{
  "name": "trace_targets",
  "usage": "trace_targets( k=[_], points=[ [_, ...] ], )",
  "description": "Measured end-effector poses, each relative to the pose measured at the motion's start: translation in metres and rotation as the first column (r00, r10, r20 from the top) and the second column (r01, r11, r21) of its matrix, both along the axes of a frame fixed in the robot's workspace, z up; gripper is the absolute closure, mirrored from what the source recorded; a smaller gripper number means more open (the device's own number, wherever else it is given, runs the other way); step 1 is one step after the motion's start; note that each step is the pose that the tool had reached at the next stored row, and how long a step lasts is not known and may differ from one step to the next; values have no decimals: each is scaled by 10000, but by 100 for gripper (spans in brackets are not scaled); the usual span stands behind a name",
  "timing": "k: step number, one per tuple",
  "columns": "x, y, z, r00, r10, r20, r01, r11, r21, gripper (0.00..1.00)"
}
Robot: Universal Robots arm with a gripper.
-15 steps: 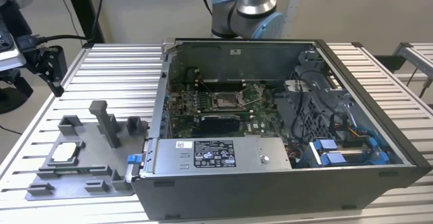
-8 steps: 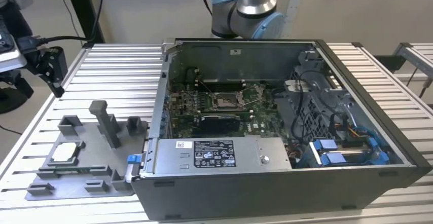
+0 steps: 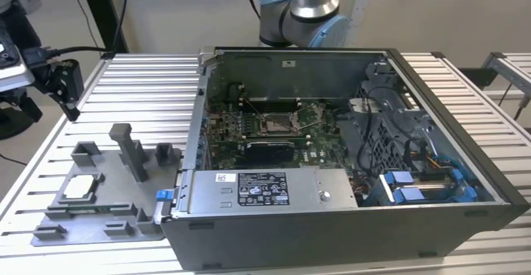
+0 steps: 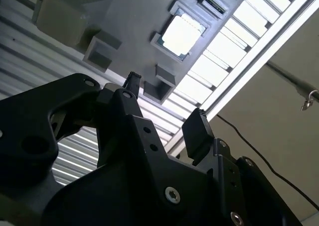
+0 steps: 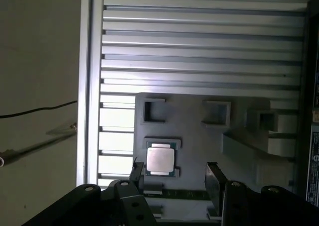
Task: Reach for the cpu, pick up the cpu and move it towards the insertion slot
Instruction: 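Pick up the cpu and move it towards the insertion slot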
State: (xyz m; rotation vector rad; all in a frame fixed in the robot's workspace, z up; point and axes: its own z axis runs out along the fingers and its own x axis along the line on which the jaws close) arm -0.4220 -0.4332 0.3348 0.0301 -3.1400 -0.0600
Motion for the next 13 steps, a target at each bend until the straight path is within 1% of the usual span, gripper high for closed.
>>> trace_targets(
  k=[13],
  points=[
    [0, 0, -65, 10000, -1, -1, 1, 10000, -1, 0]
  ],
)
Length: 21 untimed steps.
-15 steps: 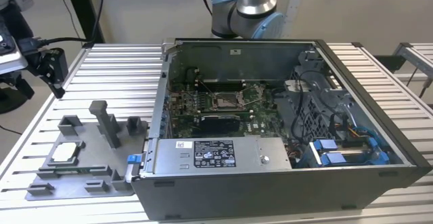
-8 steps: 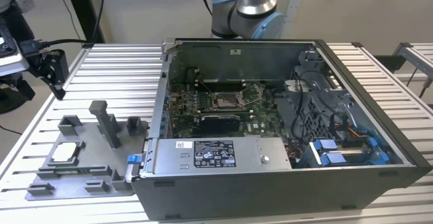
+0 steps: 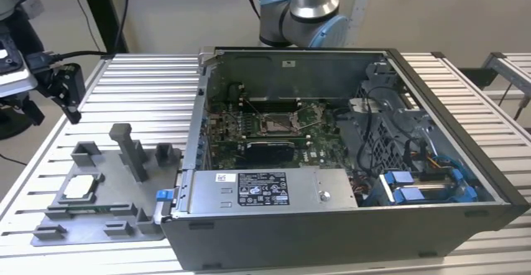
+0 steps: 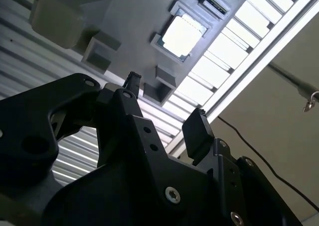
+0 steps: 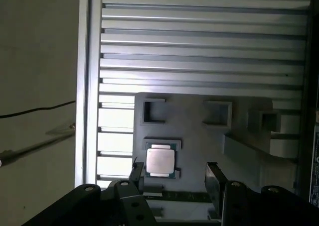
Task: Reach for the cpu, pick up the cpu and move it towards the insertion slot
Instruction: 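Pick up the cpu and move it towards the insertion slot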
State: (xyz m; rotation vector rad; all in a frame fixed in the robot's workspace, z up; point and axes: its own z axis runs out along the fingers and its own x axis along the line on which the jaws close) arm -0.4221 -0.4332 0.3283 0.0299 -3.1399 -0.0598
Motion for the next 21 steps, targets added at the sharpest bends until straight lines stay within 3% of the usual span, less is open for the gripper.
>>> trace_targets(
  k=[21],
  points=[
    [0, 0, -104, 10000, 1, 2, -1, 10000, 2, 0]
  ],
)
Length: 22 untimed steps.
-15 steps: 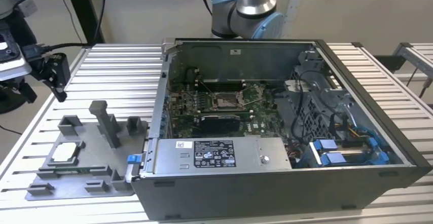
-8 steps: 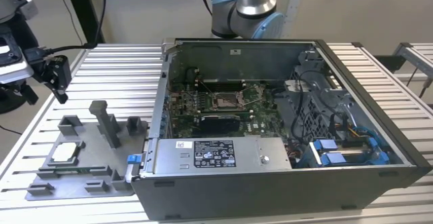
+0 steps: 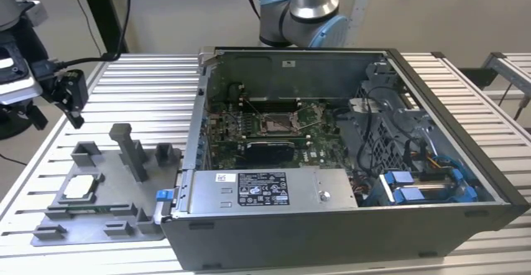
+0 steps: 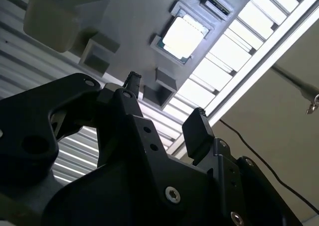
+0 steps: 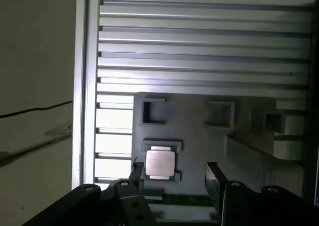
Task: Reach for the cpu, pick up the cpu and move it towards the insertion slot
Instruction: 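Pick up the cpu and move it towards the insertion slot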
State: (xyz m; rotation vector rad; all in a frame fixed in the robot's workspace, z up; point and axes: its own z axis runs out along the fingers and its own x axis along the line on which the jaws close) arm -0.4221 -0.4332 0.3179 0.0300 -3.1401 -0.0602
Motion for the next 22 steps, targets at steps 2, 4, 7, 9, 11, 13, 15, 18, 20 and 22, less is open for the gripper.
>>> trace_targets(
  k=[2, 4, 7, 9, 11, 13, 15, 18, 20, 22],
  points=[
    [0, 0, -12, 10000, 0, -1, 0, 10000, -1, 0],
    [0, 0, -24, 10000, 0, -1, 0, 10000, -1, 0],
    [-1, 1, -43, 10000, -2, -1, 2, 10000, -1, 0],
    [-2, 1, -53, 10000, -2, -2, 2, 10000, -2, 0],
    [-1, 0, -65, 10000, -1, -1, 1, 10000, -1, 0],
    [-3, 0, -74, 10000, 0, -3, 0, 10000, -2, 0],
    [-4, -1, -84, 10000, 1, -2, -1, 10000, -2, 0],
    [-7, 0, -97, 10000, 0, -2, 0, 10000, -1, 0],
    [-8, 0, -105, 10000, 0, -1, 0, 10000, -1, 0],
    [-8, 0, -115, 10000, 0, -1, 0, 10000, -1, 0]
  ],
)
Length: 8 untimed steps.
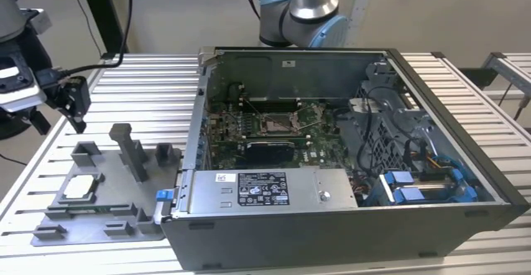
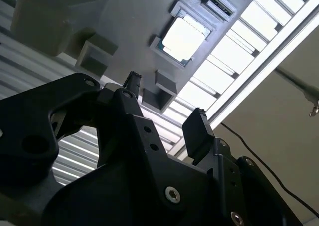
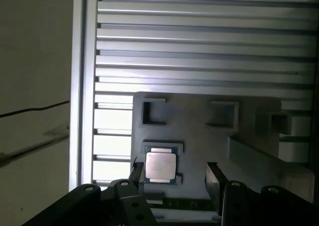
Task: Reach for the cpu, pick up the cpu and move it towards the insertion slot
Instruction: 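Pick up the cpu and move it towards the insertion slot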
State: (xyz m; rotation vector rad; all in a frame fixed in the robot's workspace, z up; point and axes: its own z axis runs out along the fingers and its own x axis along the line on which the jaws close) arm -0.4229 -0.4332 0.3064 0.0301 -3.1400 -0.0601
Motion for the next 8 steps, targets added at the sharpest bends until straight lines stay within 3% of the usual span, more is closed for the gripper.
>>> trace_targets(
  k=[8],
  points=[
    [-3, 0, -36, 10000, 0, 0, 0, 10000, 0, 0]
  ],
)
